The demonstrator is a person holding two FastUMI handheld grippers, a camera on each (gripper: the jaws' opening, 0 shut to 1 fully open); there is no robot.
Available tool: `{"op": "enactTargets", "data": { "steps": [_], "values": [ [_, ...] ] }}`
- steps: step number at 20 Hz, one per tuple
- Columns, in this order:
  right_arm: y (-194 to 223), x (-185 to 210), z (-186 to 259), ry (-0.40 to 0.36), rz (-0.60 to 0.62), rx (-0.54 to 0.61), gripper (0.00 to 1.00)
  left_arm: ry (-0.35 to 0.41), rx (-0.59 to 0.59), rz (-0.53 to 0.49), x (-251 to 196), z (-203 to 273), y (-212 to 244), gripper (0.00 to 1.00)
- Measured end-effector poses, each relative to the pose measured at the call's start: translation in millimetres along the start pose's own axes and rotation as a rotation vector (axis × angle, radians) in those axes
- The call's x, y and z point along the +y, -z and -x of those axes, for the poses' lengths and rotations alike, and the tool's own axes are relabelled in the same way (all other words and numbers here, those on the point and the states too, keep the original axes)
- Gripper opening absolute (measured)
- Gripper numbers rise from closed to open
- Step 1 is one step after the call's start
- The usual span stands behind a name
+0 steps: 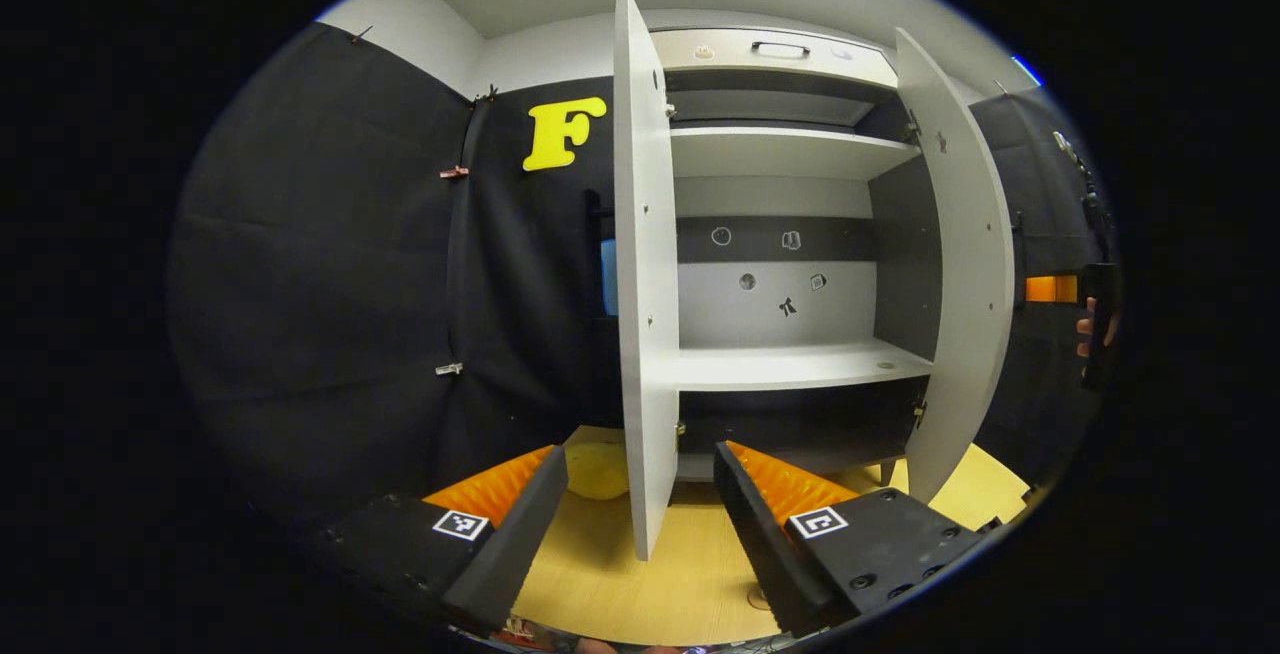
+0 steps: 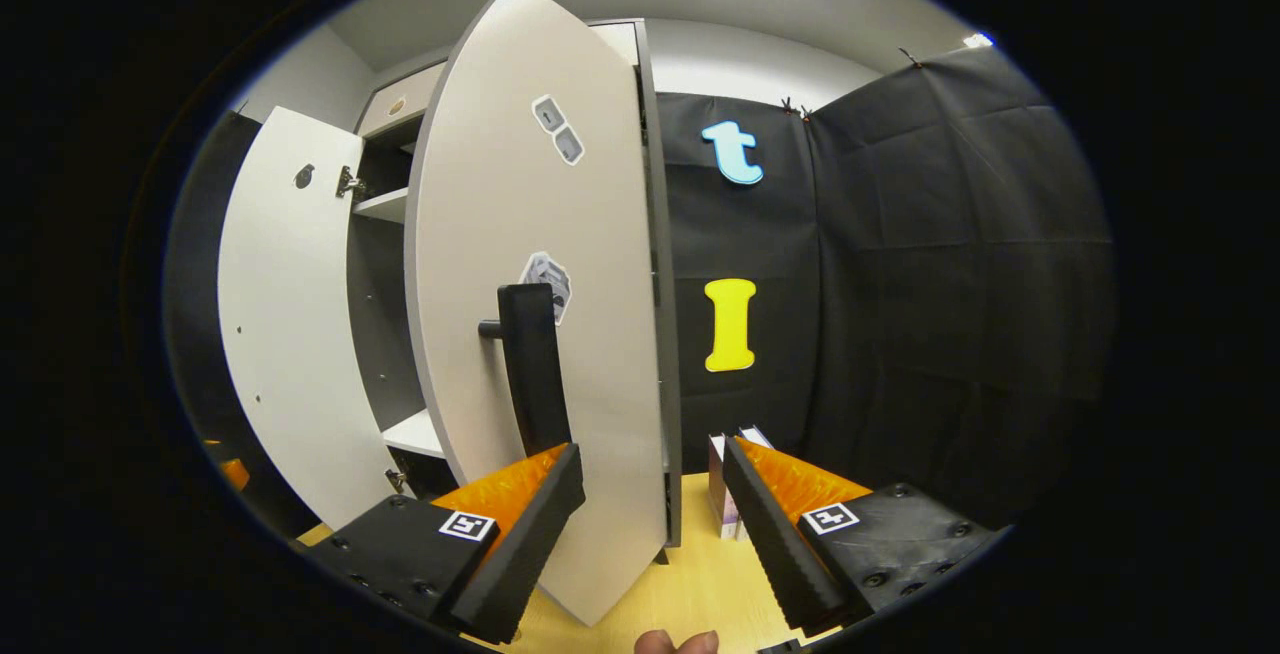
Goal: Grasp the bottle in the cabinet with the left hand and place it on the coaster, then close the right door with the right hand and the left door with the left hand.
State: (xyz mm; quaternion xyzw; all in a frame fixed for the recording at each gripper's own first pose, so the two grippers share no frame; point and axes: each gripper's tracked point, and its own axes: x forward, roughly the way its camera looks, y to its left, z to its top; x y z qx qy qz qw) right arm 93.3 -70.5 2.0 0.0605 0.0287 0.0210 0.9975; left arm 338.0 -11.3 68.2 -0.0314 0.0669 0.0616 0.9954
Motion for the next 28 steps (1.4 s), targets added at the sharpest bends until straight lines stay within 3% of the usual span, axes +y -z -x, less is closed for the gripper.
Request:
{"op": "enactTargets", "data": {
  "steps": [9, 15, 21, 28],
  "values": [
    [9, 74, -42, -0.086, -0.017, 0.005, 0.95, -0.052, -0.003, -0.003, 37, -6, -3, 0.94],
    [12, 99, -67, -0.105, -0.021, -0.007, 0.95, -0.089, 0.001, 0.015, 60, -15, -2, 0.93],
    [12, 102, -73, -0.091, -0.005, -0.010, 0.95, -0.067, 0.009, 0.023, 71, -38, -7, 0.94],
    [18, 85, -52, -0.037, 0.014, 0.003, 0.96, -0.052, -0.058, -0.041, 85, -83, -50, 0.93]
  ]
}}
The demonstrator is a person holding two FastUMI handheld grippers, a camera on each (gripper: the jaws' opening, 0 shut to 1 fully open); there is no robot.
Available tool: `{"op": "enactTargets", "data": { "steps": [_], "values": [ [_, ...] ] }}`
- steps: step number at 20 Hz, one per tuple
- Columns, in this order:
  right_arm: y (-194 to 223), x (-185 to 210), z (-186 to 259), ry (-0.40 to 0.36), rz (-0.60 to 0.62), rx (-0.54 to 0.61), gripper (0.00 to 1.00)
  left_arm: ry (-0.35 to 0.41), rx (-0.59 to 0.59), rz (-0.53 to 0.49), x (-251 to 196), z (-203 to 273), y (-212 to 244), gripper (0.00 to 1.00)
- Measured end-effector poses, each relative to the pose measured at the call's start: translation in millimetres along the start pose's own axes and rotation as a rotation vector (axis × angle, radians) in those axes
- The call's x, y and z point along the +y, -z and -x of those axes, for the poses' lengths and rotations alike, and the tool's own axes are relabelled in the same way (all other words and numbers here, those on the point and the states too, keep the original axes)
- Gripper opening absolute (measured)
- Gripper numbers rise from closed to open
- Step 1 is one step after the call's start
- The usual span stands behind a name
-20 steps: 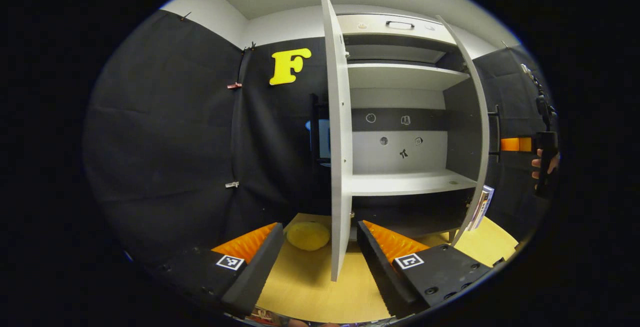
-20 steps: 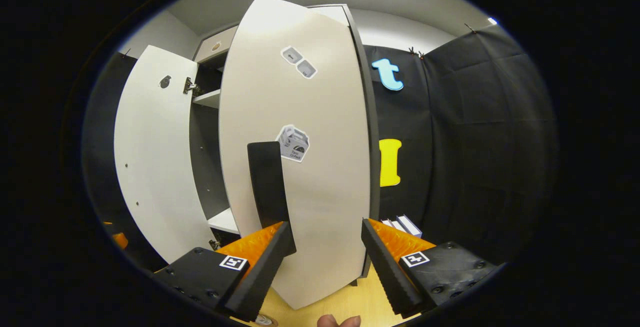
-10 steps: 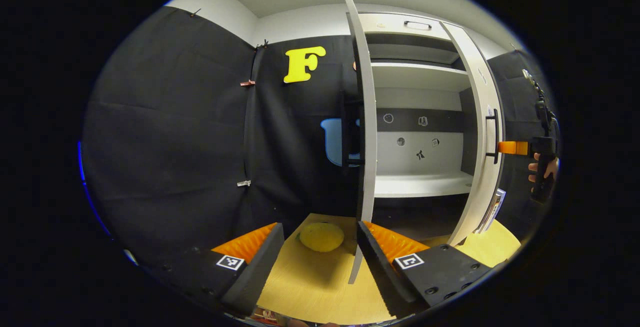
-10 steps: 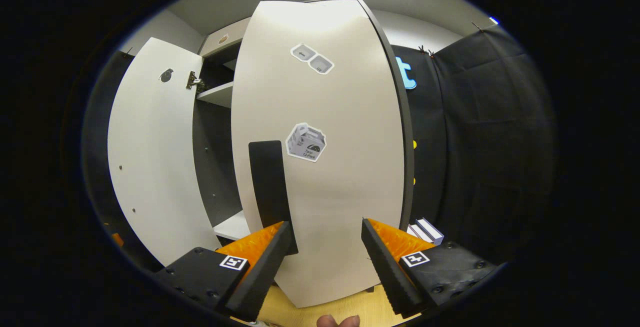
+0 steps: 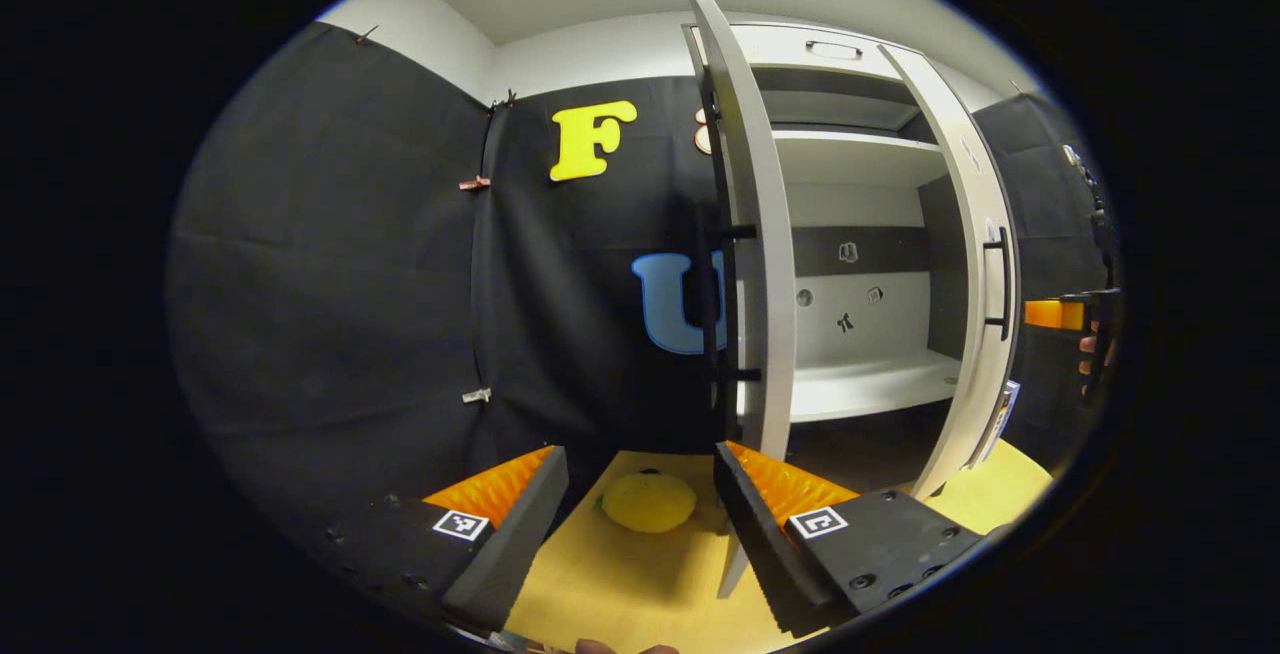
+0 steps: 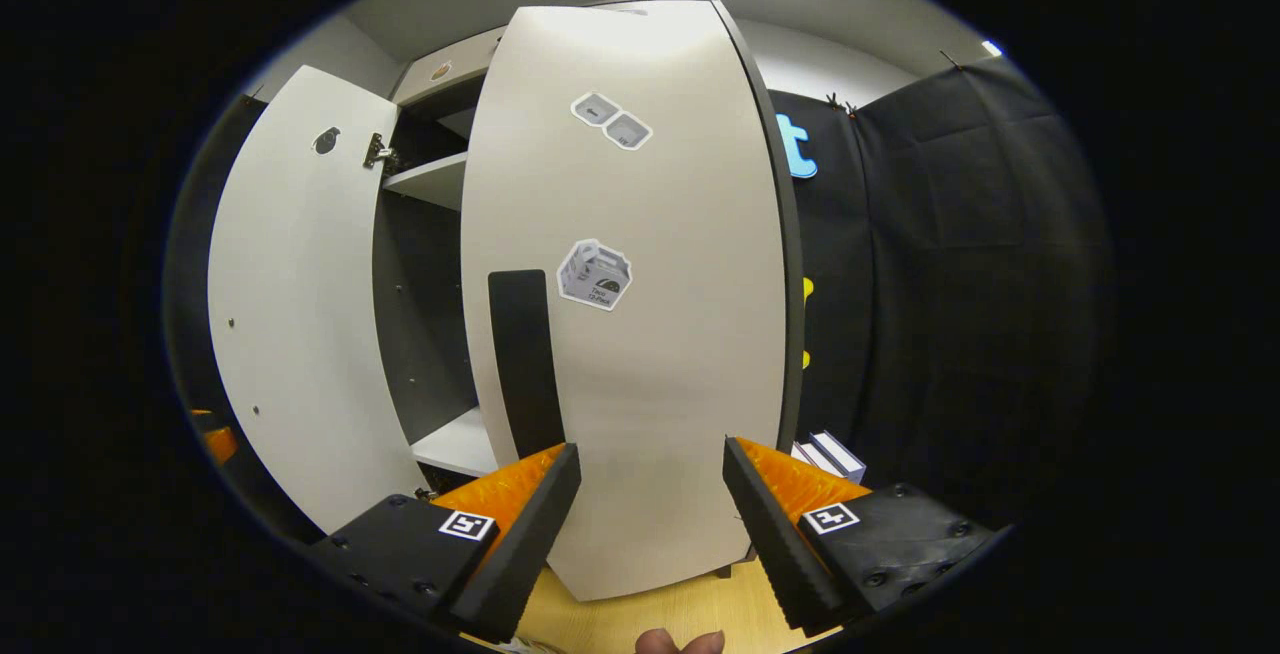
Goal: Grasp the bottle in the cabinet with the left hand and place it on the coaster, then close the right door with the right hand and the left door with the left hand.
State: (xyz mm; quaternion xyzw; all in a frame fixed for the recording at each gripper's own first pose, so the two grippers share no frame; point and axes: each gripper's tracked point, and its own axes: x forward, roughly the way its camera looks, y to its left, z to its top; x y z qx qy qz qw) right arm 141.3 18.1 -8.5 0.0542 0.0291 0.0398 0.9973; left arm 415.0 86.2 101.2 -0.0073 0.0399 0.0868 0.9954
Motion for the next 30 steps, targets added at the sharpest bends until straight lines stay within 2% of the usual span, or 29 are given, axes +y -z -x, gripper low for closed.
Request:
{"op": "enactTargets", "data": {
  "steps": [8, 13, 23, 30],
  "values": [
    [-1, -24, 30, 0.058, 0.035, 0.000, 0.95, -0.023, -0.049, 0.025, 20, -61, -29, 0.93],
    [-4, -38, 48, 0.081, 0.033, -0.002, 0.95, -0.013, -0.063, 0.013, 18, -67, -33, 0.93],
    [3, -53, 70, 0.075, 0.019, 0.023, 0.95, -0.001, -0.047, 0.052, -28, -48, -33, 0.91],
    [2, -72, 75, 0.075, 0.020, 0.030, 0.96, 0.058, -0.039, 0.056, -78, -45, -37, 0.92]
  ]
}}
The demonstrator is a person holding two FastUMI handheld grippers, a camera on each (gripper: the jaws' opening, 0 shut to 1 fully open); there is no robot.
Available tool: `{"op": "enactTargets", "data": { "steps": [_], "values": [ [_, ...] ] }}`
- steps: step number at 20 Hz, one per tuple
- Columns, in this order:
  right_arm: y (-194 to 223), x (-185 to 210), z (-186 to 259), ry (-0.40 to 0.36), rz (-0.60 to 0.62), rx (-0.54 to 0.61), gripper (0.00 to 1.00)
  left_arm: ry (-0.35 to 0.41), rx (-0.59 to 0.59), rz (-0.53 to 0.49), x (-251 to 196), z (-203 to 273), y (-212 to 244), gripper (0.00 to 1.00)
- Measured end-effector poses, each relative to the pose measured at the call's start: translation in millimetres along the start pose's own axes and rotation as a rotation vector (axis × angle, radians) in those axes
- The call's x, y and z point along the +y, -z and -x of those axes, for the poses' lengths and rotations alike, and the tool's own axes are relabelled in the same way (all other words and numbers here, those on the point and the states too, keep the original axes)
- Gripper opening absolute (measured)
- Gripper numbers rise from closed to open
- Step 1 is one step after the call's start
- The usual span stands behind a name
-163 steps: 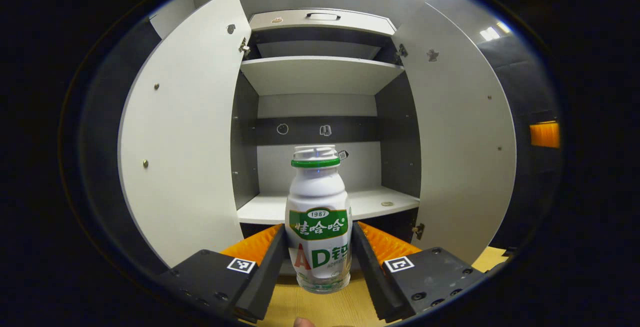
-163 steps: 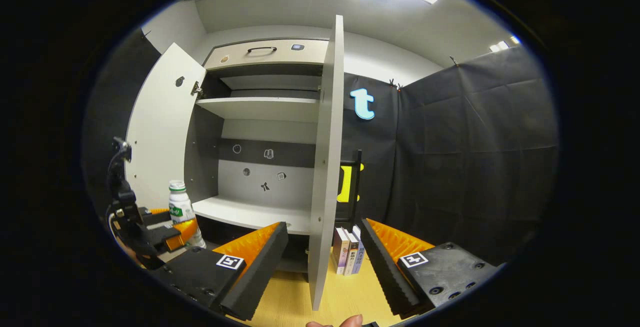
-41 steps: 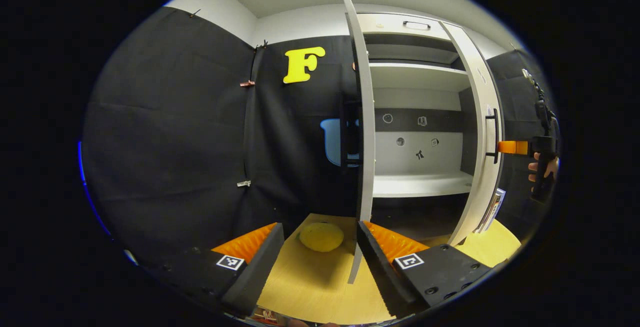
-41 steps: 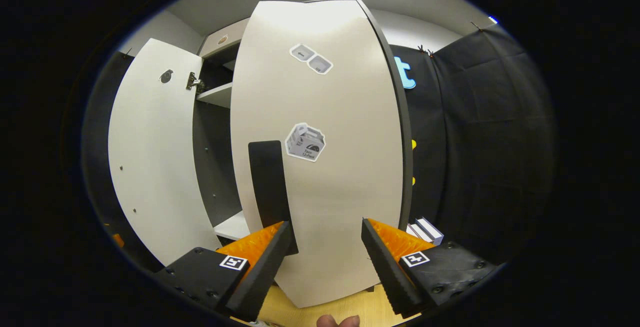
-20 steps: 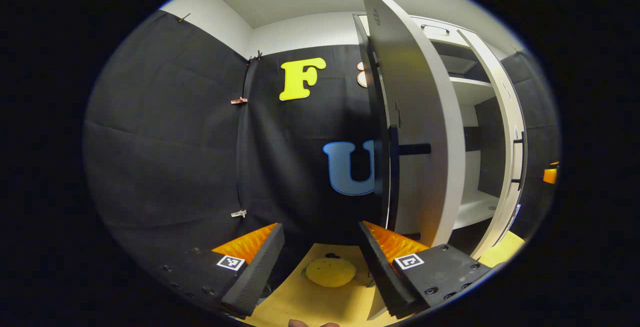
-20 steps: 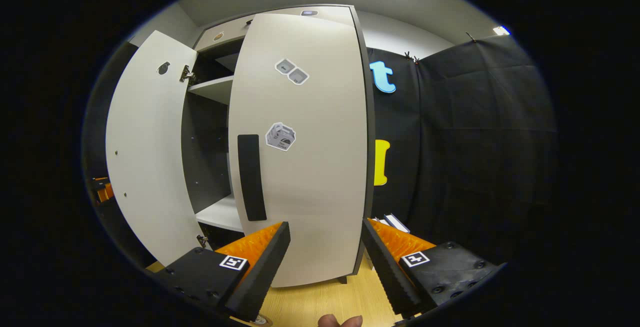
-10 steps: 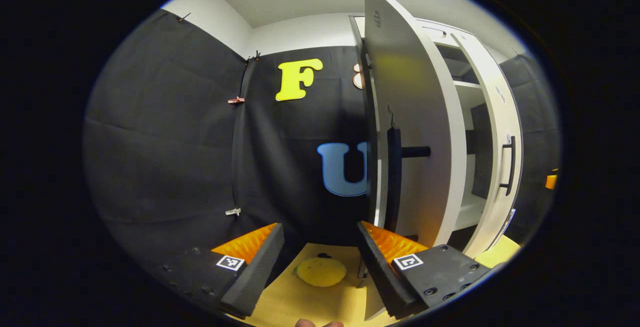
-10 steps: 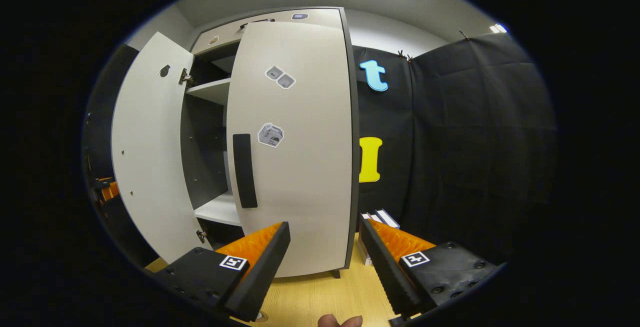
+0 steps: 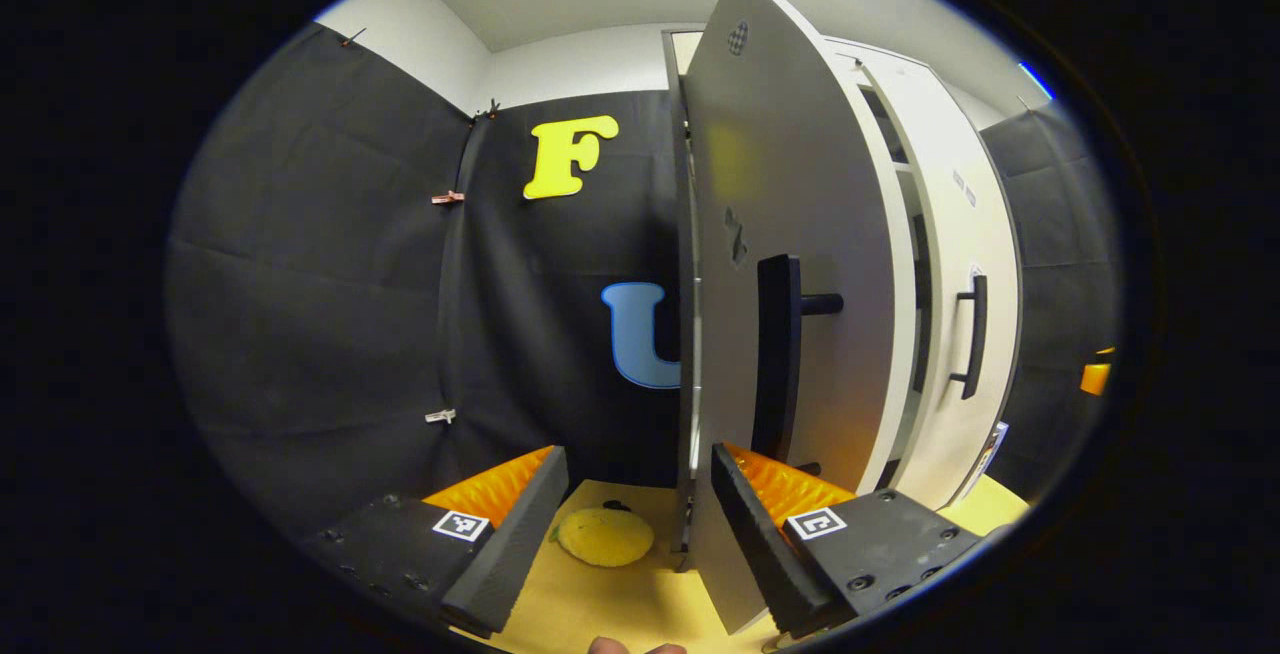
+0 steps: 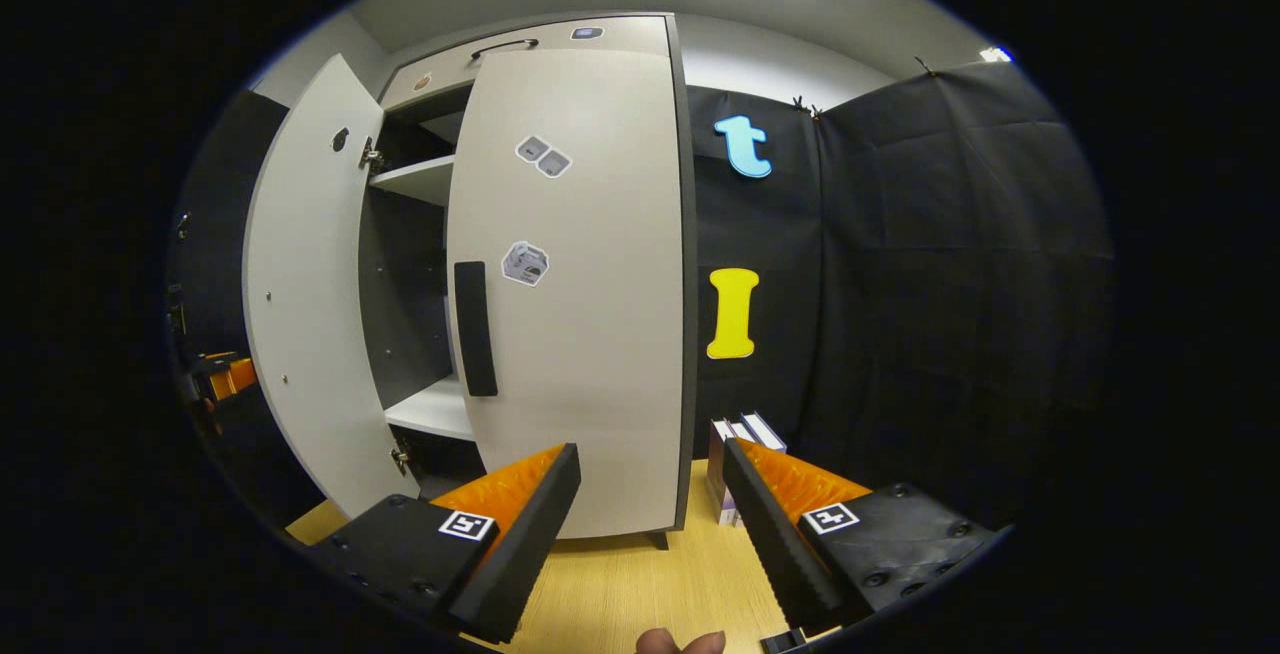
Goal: Grasp the bottle in the cabinet with the left hand and place it on the coaster, then close the right door with the right hand and the left door with the left hand.
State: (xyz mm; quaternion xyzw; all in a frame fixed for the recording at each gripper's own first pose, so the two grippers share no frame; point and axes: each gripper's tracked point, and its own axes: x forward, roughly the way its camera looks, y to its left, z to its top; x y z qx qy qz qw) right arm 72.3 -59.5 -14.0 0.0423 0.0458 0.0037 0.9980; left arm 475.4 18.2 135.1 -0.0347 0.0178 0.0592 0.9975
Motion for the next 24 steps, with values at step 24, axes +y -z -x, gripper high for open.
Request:
{"op": "enactTargets", "data": {
  "steps": [24],
  "values": [
    [5, -29, -23, -0.014, 0.033, 0.022, 0.95, 0.099, -0.004, 0.009, -153, -95, -7, 0.92]
  ]
}}
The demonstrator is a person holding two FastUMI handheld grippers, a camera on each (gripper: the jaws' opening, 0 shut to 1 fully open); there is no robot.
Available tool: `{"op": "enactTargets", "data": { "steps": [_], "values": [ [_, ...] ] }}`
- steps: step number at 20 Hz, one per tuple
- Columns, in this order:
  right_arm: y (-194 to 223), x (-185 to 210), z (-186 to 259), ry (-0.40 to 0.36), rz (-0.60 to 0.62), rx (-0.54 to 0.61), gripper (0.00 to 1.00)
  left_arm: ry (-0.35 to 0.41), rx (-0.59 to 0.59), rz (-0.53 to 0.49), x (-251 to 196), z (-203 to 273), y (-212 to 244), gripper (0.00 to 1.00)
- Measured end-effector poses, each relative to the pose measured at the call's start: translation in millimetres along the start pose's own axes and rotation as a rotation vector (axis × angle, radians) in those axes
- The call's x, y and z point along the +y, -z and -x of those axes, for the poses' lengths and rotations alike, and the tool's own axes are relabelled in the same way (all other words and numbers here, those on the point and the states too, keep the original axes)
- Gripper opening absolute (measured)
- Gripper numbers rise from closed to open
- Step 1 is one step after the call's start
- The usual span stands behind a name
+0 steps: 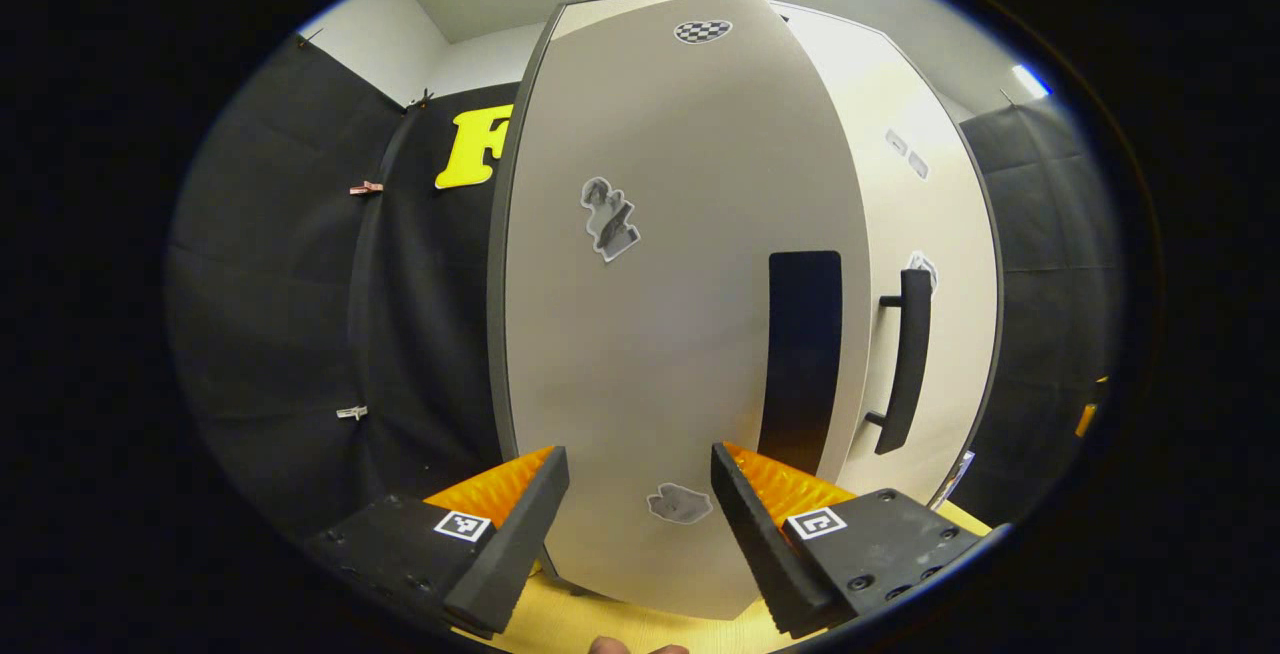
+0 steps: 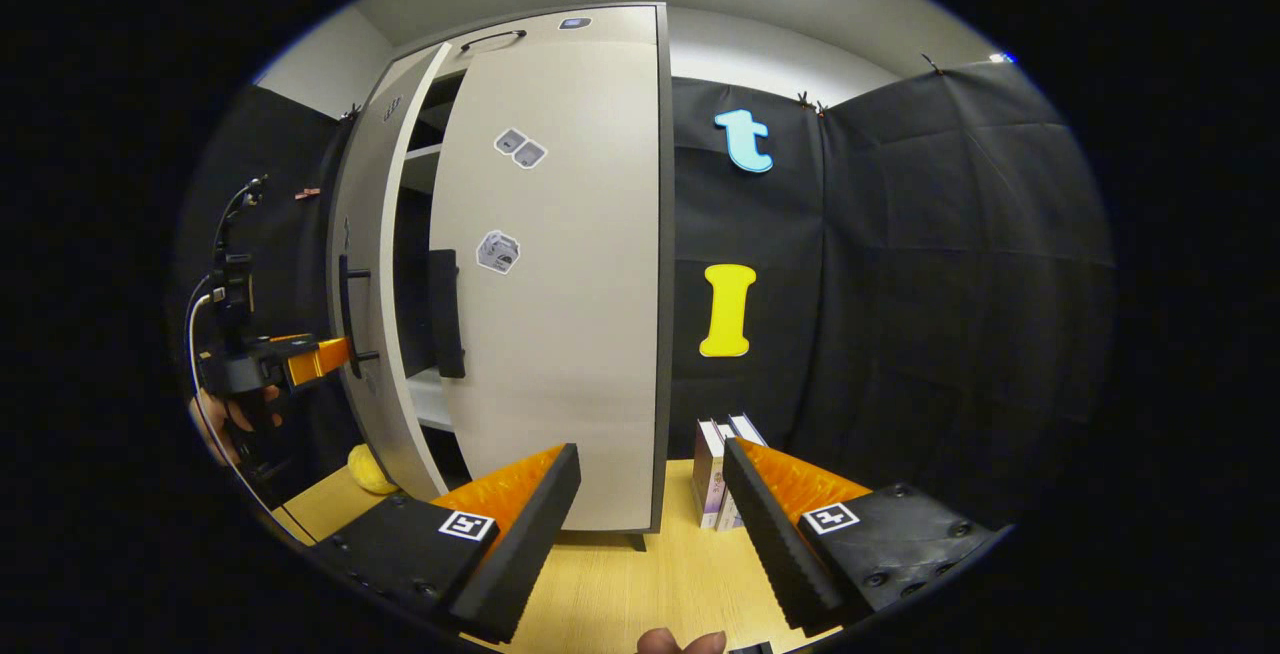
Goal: Grasp the bottle in the cabinet with the left hand and place it on the coaster, then close the right door with the right hand and the left door with the left hand.
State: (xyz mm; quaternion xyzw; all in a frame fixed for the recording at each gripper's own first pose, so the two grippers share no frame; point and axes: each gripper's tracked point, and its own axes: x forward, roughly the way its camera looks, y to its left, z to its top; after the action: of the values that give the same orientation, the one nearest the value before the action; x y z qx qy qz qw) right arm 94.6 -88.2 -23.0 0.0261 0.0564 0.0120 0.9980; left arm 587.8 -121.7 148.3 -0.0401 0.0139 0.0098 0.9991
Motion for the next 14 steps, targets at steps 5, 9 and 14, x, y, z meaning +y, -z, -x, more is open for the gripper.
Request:
{"op": "enactTargets", "data": {
  "steps": [5, 9, 14],
  "values": [
    [0, -1, -5, -0.002, 0.001, 0.004, 0.95, 0.002, -0.007, 0.002, -7, -11, 1, 0.92],
    [-2, 0, -5, -0.004, -0.007, -0.002, 0.96, 0.009, 0.005, 0.010, -6, -8, 5, 0.92],
    [-6, 6, 3, -0.010, -0.014, -0.011, 0.95, 0.012, 0.005, -0.015, 1, 14, 3, 0.92]
  ]
}}
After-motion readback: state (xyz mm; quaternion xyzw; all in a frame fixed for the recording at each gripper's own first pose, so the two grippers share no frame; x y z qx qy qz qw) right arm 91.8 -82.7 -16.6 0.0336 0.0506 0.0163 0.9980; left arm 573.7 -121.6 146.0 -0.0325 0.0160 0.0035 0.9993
